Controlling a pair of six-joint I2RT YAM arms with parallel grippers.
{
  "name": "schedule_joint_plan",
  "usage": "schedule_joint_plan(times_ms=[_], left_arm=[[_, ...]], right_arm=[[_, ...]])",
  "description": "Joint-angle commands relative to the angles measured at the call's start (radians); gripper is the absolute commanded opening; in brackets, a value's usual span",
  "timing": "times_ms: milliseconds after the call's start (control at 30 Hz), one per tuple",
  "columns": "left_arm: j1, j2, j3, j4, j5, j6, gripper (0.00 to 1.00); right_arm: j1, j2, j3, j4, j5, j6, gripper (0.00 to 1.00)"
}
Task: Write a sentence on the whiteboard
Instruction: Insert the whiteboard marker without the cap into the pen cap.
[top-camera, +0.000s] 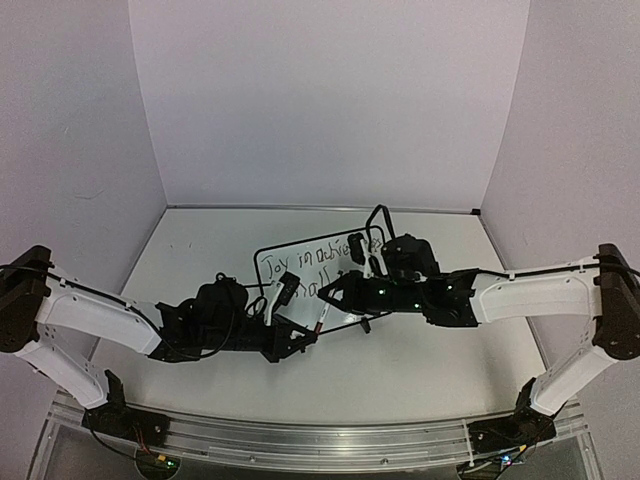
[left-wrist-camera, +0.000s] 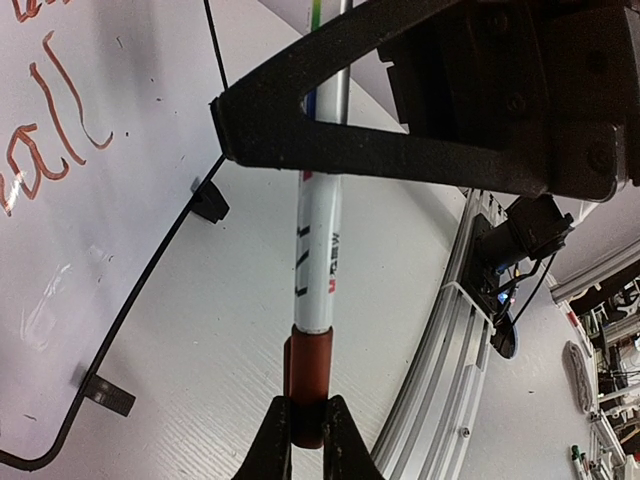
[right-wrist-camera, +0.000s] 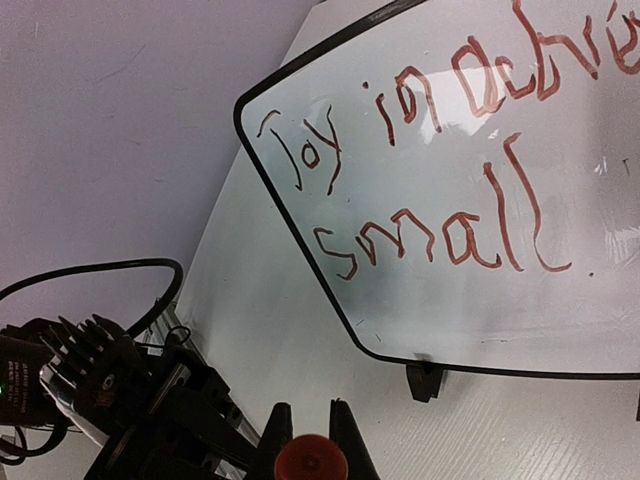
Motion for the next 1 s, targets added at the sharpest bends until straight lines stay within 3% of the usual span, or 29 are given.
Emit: schedule_joint_plan(times_ms=[0,467,600,667,833,967], left_arm=[[0.038,-0.058,0.096,0.208,-0.039,-0.025,0.0],[0.069,-0.077,0.115,0.202,-0.003,-0.018,0.0],[0.073,-0.079,0.116,0.161,-0.006,-0.014,0.01],[0.073,-0.088,0.11,0.11,-0.023,-0.019,0.08],[0.081,-0.164,0.086,-0.07,-0.074,-0.006,0.43],[0.102,-0.261,0.094,-0.267,-0.145,-0.005,0.68]], right_arm=[[0.067,0.042,0.013,-0.079,-0.103,-0.012,0.0],[0.087,0.065,0.026,-0.111,-0.105,-0.018,0.0],[0.1,-0.026,-0.027,-0.125,0.109,0.025,0.0],[0.101,-0.101,-0.066,-0.151,0.25,0.051,0.0],[0.098,-0.217,-0.063,-0.354,0.477,0.059,0.0],[0.038,-0.21,-0.039,-0.494,0.481,0.067,0.0]])
